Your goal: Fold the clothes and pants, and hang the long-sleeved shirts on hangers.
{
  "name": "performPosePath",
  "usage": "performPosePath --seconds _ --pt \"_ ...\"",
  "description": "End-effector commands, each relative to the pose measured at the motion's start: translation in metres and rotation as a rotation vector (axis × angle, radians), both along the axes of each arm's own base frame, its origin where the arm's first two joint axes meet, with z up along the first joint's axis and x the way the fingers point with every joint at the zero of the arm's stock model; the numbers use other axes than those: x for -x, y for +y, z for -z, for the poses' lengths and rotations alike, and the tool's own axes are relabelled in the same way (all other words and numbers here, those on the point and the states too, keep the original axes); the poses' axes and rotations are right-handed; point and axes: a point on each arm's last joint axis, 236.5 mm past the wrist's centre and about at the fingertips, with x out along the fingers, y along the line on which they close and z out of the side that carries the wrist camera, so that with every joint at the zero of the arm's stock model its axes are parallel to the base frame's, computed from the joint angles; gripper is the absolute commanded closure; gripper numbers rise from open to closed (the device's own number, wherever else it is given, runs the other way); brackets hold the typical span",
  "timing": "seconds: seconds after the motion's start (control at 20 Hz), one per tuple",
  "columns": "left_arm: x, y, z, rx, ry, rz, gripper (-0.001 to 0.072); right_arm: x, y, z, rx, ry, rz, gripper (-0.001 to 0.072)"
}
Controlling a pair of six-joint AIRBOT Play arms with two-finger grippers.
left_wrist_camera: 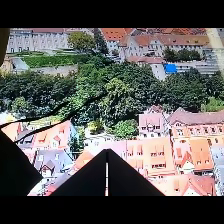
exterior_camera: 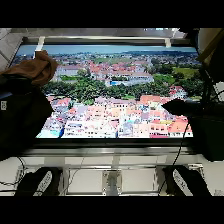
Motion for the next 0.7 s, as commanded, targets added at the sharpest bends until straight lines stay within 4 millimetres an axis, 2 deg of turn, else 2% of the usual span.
performPosePath --seconds 0.0,0.5,0.6,0.65 --pt "0.000 0.000 0.000 0.000 0.001 0.000 0.0693 0.001 0.001 -0.001 -0.025 0.024 0.027 0.0698" --pt "-0.001 0.000 0.000 0.000 -0.002 -0.001 0.0693 0.001 -0.001 0.001 0.013 -0.004 -0.010 0.0698" --pt "-0.011 0.002 -0.003 0.016 -0.026 -0.017 0.0693 0.001 -0.001 0.001 0.034 -0.023 -0.036 0.0697" --pt "-0.013 0.002 0.005 0.027 0.006 -0.021 0.0693 0.000 -0.003 0.002 0.051 -0.033 -0.045 0.0698"
